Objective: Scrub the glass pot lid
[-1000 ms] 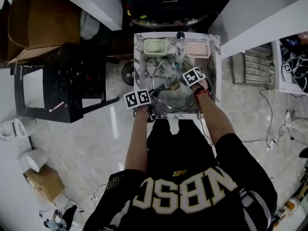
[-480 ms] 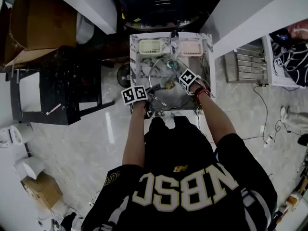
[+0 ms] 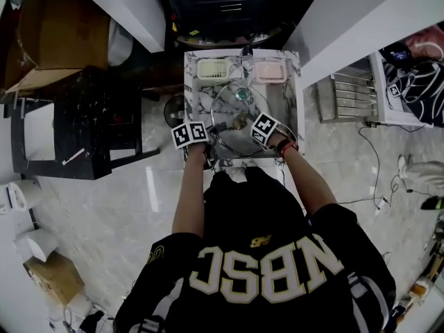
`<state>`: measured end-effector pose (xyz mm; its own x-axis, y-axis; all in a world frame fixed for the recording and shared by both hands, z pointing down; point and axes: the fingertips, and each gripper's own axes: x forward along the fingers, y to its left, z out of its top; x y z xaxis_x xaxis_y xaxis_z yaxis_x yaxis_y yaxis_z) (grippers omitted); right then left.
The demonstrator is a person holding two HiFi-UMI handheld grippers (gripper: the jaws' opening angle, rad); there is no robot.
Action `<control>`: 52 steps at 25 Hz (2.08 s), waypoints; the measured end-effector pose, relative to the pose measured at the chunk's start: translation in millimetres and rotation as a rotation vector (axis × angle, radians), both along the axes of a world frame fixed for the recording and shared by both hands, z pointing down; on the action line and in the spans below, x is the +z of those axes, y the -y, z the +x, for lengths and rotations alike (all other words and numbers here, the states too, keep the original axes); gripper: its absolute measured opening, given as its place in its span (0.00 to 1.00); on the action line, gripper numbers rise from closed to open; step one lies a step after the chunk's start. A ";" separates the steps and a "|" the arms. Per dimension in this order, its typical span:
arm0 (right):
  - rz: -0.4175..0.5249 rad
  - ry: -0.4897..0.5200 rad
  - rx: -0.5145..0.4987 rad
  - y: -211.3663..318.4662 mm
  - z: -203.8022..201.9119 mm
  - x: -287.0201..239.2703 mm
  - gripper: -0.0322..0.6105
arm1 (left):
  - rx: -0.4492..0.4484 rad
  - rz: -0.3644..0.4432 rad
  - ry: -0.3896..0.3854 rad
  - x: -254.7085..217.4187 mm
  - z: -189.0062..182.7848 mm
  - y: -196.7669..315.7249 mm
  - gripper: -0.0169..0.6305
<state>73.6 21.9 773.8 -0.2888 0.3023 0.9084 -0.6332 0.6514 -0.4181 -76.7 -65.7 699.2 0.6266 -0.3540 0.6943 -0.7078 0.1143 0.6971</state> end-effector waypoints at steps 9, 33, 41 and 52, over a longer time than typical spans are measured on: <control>-0.029 0.321 0.018 -12.7 -68.3 -43.2 0.16 | -0.006 -0.008 -0.004 1.0 -0.5 0.9 0.15; 0.212 0.417 0.017 56.3 -113.2 -68.8 0.16 | -0.020 -0.018 -0.028 -1.9 0.7 3.7 0.14; 0.340 0.346 -0.207 73.3 -112.1 -67.2 0.16 | -0.030 -0.030 -0.043 -3.8 1.4 2.6 0.14; 0.447 0.404 -0.024 134.1 -125.4 -58.7 0.15 | -0.003 -0.063 -0.022 1.5 2.9 -8.0 0.15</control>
